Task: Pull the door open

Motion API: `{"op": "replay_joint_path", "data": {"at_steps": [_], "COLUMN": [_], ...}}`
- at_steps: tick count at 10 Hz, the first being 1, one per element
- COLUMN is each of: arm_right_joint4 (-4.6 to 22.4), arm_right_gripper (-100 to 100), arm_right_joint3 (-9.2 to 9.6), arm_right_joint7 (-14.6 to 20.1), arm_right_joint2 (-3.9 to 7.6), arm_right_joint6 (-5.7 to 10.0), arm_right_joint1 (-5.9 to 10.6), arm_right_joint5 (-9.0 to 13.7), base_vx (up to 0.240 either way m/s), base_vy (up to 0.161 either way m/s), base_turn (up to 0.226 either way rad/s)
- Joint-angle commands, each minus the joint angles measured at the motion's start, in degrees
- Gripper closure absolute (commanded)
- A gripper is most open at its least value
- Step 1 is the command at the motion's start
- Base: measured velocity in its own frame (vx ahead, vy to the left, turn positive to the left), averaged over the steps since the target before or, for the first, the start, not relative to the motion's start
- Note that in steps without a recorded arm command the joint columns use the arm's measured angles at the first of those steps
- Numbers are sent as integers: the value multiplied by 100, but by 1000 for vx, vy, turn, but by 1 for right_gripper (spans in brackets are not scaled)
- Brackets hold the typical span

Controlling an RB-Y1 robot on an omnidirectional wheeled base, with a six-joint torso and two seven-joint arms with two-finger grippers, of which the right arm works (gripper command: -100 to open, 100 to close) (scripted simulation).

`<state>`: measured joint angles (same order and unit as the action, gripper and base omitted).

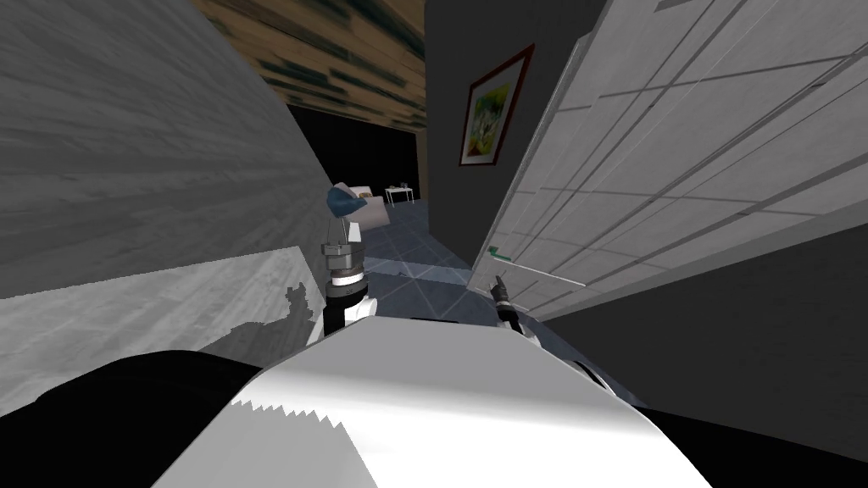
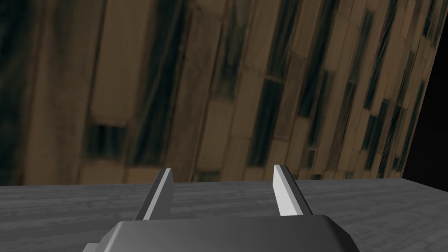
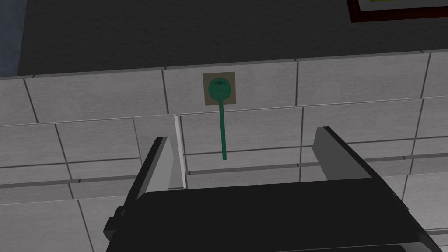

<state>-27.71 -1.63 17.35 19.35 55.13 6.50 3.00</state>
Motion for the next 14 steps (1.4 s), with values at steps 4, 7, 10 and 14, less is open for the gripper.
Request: {"op": "replay_joint_path", "data": {"at_steps": [4,7,10,14], "arm_right_joint4": [31,43,52,63], "arm_right_gripper": [-100,-100,-100,-100], "arm_right_joint3": [-369,-706,-946,-1256], "arm_right_joint7": [-70,-133,-177,-235], "arm_right_joint2": [-65,-124,-165,-219], "arm_right_joint6": [-67,-140,-192,-260], "arm_right_joint1": [2,-4,-9,-15], "arm_right_joint5": [-63,-120,-161,-215], "base_vx": [-86,-64,-19,98], "base_vy": [-59,-28,-1,58], "base_turn": [95,56,-2,-77]}}
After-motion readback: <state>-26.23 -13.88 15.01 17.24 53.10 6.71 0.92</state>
